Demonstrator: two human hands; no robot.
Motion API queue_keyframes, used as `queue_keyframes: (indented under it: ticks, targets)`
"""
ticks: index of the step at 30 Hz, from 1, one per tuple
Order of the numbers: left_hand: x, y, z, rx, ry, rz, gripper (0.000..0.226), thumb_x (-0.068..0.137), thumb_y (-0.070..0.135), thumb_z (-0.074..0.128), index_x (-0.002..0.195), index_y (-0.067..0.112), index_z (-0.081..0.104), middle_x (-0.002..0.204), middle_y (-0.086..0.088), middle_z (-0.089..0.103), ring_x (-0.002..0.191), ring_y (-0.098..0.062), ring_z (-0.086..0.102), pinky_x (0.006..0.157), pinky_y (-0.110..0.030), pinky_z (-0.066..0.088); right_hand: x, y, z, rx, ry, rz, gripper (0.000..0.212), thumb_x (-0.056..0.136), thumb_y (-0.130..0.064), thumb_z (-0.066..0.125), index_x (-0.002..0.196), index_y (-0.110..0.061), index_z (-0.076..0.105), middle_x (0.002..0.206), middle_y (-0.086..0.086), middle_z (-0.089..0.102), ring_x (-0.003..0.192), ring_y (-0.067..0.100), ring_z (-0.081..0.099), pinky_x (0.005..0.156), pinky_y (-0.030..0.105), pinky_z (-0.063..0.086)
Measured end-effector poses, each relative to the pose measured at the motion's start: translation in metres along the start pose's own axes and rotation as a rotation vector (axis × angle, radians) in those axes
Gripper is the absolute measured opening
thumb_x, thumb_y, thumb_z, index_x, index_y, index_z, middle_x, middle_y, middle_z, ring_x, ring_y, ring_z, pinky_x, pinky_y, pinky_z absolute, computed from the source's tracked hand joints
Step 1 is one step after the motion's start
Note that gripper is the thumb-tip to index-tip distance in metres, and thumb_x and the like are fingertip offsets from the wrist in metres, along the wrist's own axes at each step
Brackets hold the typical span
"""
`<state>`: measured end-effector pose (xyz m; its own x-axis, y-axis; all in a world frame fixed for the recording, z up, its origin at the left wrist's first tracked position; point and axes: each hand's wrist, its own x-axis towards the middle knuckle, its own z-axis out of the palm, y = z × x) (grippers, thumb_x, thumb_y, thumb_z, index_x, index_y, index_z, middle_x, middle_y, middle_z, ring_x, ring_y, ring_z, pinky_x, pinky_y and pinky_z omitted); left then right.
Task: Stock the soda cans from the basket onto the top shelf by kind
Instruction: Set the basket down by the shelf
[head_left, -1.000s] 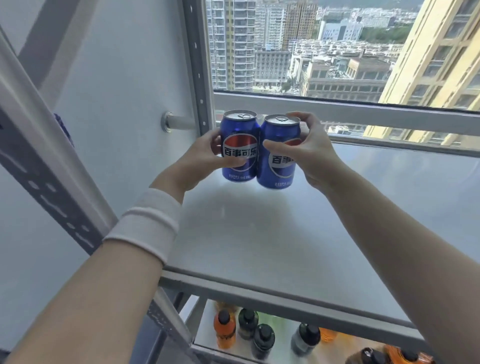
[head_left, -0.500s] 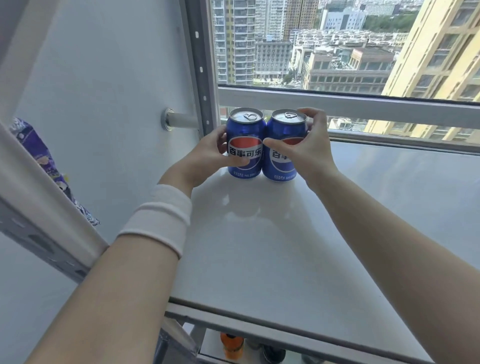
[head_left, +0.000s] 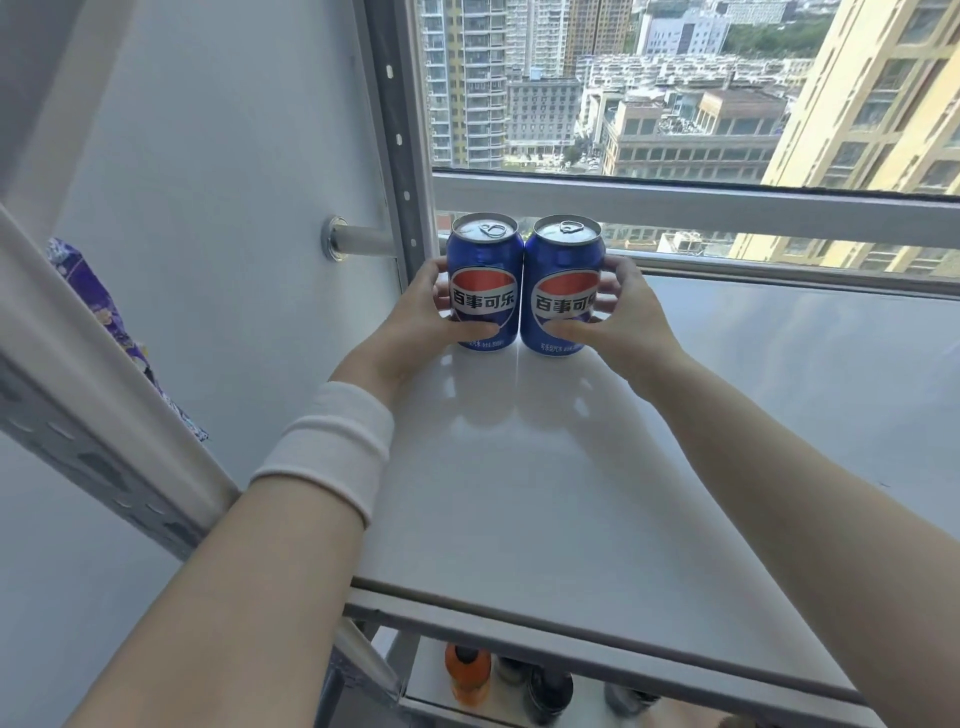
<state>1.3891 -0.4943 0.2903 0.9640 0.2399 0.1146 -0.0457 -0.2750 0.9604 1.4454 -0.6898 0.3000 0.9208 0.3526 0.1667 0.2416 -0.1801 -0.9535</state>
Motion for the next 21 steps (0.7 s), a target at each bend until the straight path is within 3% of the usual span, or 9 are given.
queue_keyframes:
  ticks: [6,12,21]
  targets:
    - [-0.0021,0.0025,-0.0019,0.005,0.0,-0.004,0.066,0.072,-0.001,0.073,0.127,0.018,0.042,0.106,-0.001,0.061,0.098,-0.01,0.058,0.074,-0.016,0.052,-0.0033,0.0008,0.0041,-0.026,0.064,-0.014,0.071,0.068,-0.006,0.08,0.126,-0.016,0.042,0.092,-0.018,0.049,0.086,0.0,0.055,0.067,0.013,0.049]
    - [-0.0025,0.0037,-0.0027,0.031,-0.003,-0.003,0.062,0.073,0.0,0.073,0.123,0.022,0.042,0.109,-0.001,0.061,0.099,-0.012,0.057,0.078,-0.021,0.052,-0.0041,-0.0029,0.0054,-0.068,0.066,-0.015,0.073,0.066,-0.007,0.081,0.126,-0.014,0.04,0.105,-0.005,0.051,0.096,0.013,0.054,0.069,0.016,0.048]
    - [-0.0038,0.0034,-0.0009,0.023,-0.026,-0.022,0.066,0.076,0.001,0.071,0.13,0.019,0.038,0.115,-0.004,0.058,0.101,-0.014,0.057,0.077,-0.02,0.051,-0.0061,-0.0017,0.0072,-0.092,0.068,-0.015,0.073,0.07,-0.008,0.078,0.13,-0.014,0.037,0.107,-0.005,0.049,0.097,0.012,0.052,0.069,0.015,0.048]
